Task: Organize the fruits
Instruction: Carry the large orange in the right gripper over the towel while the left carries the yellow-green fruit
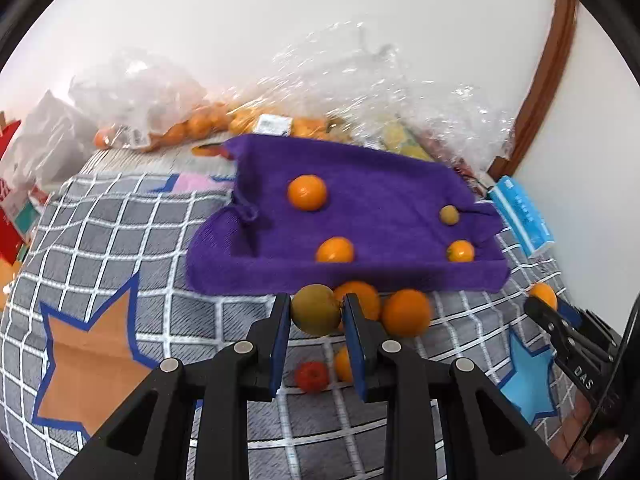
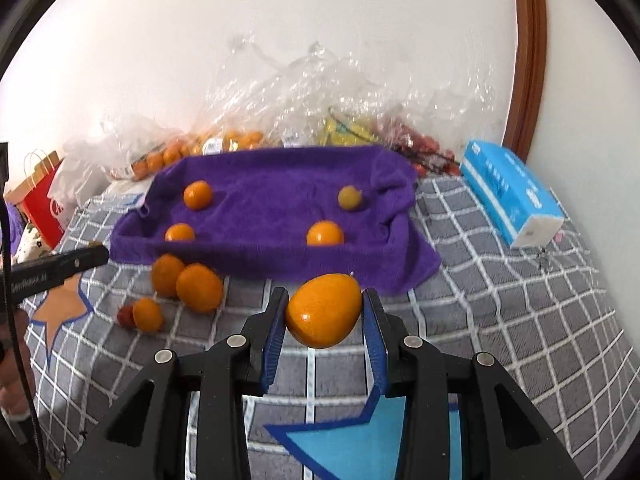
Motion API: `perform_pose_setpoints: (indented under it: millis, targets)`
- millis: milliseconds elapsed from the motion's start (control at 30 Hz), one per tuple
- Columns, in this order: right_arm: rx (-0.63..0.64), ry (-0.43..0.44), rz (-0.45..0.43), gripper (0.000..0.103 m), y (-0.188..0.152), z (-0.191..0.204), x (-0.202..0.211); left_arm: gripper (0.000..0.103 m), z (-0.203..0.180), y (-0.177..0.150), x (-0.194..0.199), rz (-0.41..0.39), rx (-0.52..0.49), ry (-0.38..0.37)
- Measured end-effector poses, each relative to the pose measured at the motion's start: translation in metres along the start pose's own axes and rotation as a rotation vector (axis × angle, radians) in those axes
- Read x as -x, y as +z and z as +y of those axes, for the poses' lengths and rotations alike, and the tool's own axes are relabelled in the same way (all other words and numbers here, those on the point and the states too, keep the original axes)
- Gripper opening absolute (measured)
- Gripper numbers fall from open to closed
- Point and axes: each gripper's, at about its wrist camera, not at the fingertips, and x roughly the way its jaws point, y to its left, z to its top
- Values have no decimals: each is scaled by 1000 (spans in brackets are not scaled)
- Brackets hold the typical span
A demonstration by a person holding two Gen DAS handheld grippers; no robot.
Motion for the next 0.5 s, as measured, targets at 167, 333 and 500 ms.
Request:
perform_pose_setpoints:
  millis: [167,333,500]
  targets:
    - [10,3,-41,37,25,4,3,25,-12,16,1,-33,-29,-9]
    - [15,10,-89,37,54,7,1,25,-16,38,2,-85,-34,-7]
    - [-1,39,-108,37,80,8,-11,25,-16,58,-8,-146,-41,70]
